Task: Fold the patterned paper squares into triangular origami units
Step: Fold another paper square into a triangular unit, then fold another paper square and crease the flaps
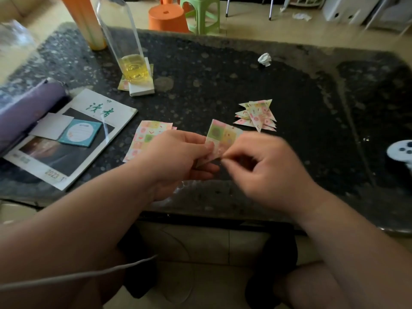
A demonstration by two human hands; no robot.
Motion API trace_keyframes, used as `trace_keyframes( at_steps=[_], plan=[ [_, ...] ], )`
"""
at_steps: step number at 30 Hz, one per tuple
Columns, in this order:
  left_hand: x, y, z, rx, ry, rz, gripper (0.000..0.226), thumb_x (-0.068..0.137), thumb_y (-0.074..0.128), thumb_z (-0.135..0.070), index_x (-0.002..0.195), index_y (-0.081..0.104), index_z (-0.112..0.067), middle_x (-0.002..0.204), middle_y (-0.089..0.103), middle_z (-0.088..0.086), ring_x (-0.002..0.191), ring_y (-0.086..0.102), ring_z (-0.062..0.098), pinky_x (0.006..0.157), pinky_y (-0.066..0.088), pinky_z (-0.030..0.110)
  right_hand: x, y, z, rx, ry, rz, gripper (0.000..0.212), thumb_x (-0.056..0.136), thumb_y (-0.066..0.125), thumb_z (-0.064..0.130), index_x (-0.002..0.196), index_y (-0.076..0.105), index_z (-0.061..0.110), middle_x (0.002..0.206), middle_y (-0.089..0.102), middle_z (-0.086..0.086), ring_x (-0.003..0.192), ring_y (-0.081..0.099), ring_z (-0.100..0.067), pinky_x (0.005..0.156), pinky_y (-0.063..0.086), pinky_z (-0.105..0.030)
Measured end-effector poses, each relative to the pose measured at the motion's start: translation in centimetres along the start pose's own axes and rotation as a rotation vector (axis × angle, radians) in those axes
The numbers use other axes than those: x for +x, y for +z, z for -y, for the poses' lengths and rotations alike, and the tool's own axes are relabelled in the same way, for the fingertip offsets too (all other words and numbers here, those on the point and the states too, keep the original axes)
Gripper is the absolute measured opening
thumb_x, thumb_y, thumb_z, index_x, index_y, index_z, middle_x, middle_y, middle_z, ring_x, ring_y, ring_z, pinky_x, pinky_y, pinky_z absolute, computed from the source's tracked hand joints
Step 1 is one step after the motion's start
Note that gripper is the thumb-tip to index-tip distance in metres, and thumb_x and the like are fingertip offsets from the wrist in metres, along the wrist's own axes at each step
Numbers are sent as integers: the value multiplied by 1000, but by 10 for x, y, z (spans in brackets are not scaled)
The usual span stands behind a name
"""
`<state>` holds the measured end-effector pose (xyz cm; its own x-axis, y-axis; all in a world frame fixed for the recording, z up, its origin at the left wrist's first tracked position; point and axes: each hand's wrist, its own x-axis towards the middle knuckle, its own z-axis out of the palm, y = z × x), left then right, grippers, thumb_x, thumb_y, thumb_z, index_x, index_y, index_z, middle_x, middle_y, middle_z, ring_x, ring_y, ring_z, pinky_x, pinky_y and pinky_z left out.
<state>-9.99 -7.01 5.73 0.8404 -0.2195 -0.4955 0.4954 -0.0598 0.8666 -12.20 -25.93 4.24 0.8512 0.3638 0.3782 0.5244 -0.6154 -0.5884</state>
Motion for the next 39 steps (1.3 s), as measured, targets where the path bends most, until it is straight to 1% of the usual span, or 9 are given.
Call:
trace_keyframes(
  at_steps=[3,7,11,14,17,21,29,34,39],
  plan=[
    [1,-3,0,59,-1,3,13,99,63,-8,96,75,-8,86,75,6,65,66,11,65,57,29,7,-20,-1,30,309,-167,8,90,76,19,96,72,24,88,66,10,81,62,-6,68,50,-15],
    [2,-4,1,46,57,1,21,95,66,-2,110,71,-16,94,76,6,63,61,9,63,53,27,15,-28,-15,252,763,67,14,89,79,31,102,74,28,94,74,6,83,70,-8,68,54,-26],
    [6,-3,-1,69,130,-44,33,92,69,0,118,69,-20,80,73,2,64,64,11,62,54,23,17,-21,-16,521,901,111,5,94,72,11,90,74,14,78,78,-5,58,61,-12,43,40,-20],
    [11,-2,-2,106,188,-84,24,94,68,-1,109,73,-18,85,76,3,68,66,12,67,57,25,21,-21,-19,610,989,46,4,94,72,6,91,73,10,77,77,-9,56,57,-11,40,38,-20],
    [18,-2,1,181,239,-153,20,96,66,-4,106,76,-18,89,78,3,70,68,12,74,61,30,21,-24,-28,605,1029,20,5,92,73,5,93,74,9,79,78,-9,58,60,-12,46,44,-23],
    [29,-5,2,227,264,-230,12,94,71,-9,104,75,-14,81,77,1,65,69,8,64,56,20,26,-29,-41,559,1048,-98,8,93,72,5,96,75,11,81,78,-7,64,66,-11,56,54,-25],
    [53,-21,-15,624,377,-297,9,93,72,-25,88,74,-32,76,74,-19,69,70,3,68,56,20,56,-31,-89,618,1092,-439,11,93,75,14,103,73,15,92,78,-6,73,69,-9,61,56,-26],
    [63,-46,-19,989,203,-215,4,92,71,-39,89,72,-37,85,68,-19,76,62,1,65,46,19,60,-29,-108,-18,1201,-148,55,87,79,43,133,61,22,125,64,3,106,63,-18,78,50,-33],
    [66,-82,-21,1215,-55,-264,42,91,71,-46,128,66,-27,126,66,-4,107,61,18,92,49,35,67,-21,-80,-53,985,19,17,88,78,35,82,74,19,85,70,3,78,62,-12,58,42,-27]
  ],
)
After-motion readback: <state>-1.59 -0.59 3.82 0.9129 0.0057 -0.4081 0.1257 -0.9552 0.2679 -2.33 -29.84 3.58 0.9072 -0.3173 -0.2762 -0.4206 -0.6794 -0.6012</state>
